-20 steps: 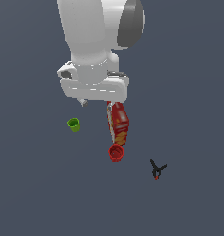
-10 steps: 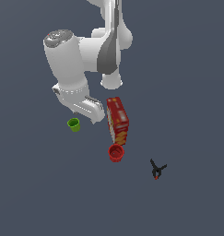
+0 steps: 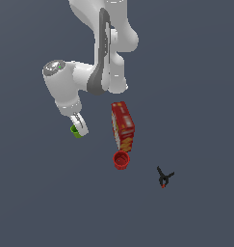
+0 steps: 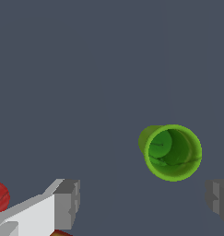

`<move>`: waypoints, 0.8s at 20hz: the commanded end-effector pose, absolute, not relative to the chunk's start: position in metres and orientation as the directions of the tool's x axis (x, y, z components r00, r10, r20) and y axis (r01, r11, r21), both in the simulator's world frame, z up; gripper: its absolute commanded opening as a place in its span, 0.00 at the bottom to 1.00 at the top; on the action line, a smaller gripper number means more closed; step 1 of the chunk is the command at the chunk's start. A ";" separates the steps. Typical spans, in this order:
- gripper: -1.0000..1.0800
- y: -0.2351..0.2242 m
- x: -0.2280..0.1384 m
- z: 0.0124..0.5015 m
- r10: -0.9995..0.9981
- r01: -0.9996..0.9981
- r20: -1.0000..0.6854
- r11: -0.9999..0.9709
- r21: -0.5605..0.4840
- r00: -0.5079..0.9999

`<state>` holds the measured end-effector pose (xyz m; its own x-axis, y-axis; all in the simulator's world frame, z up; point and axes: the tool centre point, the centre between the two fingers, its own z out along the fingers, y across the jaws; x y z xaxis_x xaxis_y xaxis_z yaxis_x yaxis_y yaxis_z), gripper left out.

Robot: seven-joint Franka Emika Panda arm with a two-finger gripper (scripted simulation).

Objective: Pick up a designated object from a clutter of objects.

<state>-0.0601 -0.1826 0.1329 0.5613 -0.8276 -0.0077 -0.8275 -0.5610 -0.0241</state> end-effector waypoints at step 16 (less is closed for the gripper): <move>0.96 -0.214 -0.095 0.091 -0.927 -0.927 -0.001 -0.375 0.000 0.375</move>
<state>-0.0953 -0.2142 0.0924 0.3755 -0.9268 -0.0008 -0.9268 -0.3755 -0.0003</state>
